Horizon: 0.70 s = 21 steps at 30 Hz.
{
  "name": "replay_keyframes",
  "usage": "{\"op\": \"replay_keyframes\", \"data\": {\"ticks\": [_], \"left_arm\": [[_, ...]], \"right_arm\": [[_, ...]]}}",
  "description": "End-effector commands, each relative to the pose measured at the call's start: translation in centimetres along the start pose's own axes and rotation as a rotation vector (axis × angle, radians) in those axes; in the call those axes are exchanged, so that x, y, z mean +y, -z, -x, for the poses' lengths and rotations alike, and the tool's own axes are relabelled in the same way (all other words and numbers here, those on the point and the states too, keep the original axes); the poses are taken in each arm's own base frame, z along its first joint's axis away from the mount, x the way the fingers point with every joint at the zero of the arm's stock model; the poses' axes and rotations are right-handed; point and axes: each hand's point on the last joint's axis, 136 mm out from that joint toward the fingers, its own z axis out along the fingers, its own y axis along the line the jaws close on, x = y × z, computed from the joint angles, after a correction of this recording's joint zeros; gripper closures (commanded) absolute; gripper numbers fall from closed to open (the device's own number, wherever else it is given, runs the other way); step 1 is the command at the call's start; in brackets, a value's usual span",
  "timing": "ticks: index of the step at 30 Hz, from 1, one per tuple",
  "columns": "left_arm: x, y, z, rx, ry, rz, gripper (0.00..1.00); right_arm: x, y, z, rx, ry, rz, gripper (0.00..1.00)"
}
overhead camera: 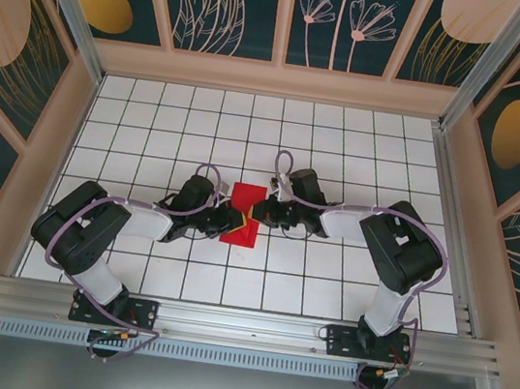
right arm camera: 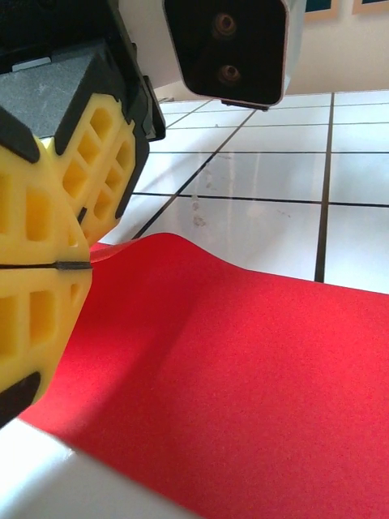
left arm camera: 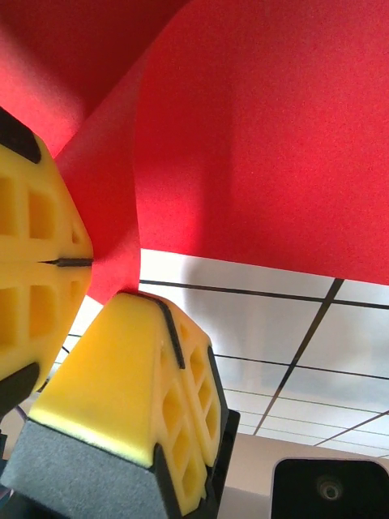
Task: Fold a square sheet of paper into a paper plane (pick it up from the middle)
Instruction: Fold the triangle a second time at the center of the table.
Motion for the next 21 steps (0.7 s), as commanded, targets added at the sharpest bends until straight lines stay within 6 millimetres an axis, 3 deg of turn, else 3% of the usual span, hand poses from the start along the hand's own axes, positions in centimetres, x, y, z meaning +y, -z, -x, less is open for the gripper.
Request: {"op": "replay_keyframes", "data": {"ticks": [1, 21], "left_arm": [[-1.5, 0.3, 0.3, -0.004, -0.026, -0.027, 0.95], [-2.9, -0.8, 0.5, 0.036, -0.053, -0.071, 0.92]], "right_arm": [[-0.7, -0.4, 0.2, 0.004, 0.029, -0.048, 0.96], [-3.3, 0.4, 1.6, -0.03, 0.04, -0.163, 0.99]]}}
